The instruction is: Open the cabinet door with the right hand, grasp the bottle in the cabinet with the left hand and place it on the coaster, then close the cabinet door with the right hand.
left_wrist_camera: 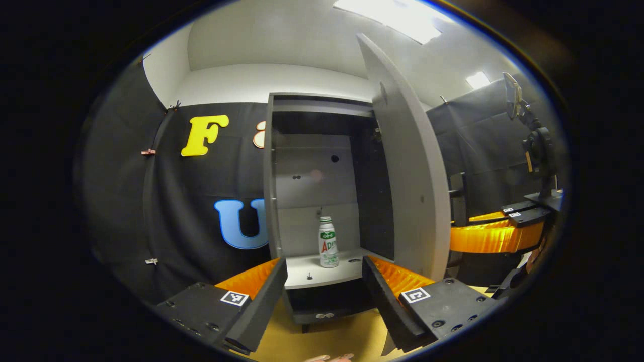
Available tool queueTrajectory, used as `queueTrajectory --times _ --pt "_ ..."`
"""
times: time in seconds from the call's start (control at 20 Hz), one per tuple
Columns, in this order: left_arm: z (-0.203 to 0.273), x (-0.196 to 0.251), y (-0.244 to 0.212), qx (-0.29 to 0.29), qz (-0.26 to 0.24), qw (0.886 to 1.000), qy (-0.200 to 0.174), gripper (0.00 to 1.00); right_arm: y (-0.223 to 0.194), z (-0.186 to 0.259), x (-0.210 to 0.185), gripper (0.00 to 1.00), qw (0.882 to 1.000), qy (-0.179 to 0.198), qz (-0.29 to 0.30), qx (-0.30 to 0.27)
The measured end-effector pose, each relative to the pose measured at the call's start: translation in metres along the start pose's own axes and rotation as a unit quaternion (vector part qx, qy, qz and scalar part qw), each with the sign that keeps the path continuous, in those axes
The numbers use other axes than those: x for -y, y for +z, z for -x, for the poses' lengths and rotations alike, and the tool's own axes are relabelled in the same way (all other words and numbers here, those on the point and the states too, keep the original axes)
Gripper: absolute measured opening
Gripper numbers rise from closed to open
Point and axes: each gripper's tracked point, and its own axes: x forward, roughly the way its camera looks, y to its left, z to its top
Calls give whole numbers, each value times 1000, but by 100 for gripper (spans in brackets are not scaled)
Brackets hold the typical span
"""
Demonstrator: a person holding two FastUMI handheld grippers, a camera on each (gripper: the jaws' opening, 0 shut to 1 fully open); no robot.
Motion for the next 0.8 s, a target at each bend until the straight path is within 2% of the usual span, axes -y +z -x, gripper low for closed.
queueTrajectory --times 0.4,0.65,0.8 --pt "-6 71 0 -1 -1 999 -45 94 7 47 64 16 997 -74 14 0" --pt "-7 101 -1 -4 0 998 -59 94 5 77 112 14 991 -121 64 -3" --pt "-9 102 -1 -4 -1 998 -57 94 7 95 126 15 988 -132 82 -4"
